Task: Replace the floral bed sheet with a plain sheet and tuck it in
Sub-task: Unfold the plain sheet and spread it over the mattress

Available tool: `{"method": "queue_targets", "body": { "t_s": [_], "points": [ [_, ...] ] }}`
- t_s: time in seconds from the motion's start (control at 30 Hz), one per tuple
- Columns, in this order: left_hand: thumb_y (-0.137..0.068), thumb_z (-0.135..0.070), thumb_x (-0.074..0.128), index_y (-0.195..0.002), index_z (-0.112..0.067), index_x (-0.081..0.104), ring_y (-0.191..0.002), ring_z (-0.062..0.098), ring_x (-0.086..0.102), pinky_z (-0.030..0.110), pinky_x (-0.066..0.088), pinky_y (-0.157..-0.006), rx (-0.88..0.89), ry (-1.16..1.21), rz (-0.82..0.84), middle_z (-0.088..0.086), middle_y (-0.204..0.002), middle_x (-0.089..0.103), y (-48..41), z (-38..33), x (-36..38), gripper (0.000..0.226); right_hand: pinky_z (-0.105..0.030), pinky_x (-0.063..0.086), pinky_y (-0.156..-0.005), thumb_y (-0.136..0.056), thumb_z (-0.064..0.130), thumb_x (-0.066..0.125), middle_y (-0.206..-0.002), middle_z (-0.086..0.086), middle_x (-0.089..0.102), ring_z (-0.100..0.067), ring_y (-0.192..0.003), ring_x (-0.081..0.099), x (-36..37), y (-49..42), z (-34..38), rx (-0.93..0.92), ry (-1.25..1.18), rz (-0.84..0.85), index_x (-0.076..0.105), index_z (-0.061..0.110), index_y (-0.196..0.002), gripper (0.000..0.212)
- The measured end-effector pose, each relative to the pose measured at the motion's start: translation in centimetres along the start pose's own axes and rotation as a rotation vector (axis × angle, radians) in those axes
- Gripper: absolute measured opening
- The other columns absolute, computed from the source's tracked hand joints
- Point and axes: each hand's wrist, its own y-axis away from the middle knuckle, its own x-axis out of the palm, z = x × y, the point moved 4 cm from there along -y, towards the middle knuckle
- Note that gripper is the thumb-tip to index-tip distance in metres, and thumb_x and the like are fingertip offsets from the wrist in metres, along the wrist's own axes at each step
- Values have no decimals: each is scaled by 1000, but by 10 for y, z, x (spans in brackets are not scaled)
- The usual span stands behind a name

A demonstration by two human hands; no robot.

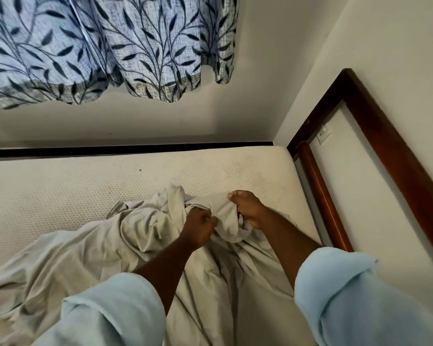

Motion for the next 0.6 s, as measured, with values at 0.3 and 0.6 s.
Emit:
{"method": "queue_targets", "body": {
  "t_s": [0.3, 0.6],
  "points": [
    [-89, -58, 60, -143, -32, 49, -154, 33, -7, 43, 2, -125, -218, -362, 21, 17, -167, -6, 9, 6, -23, 61, -28, 50, -63, -100, 36, 59, -97, -3, 70, -22, -77, 63, -69, 25, 74, -207, 213, -354, 70, 21, -99, 18],
    [-88, -40, 69, -128, -22, 60, -143, 32, 34, 37, 28, -117, -249, -354, 32, 15, -151, 36, -4, -3, 16, 44, -24, 39, -55, -109, 23, 33, -87, -7, 68, -18, -67, 66, -113, 17, 38, 258, 153, -202, 57, 12, -100, 27]
  ]
}}
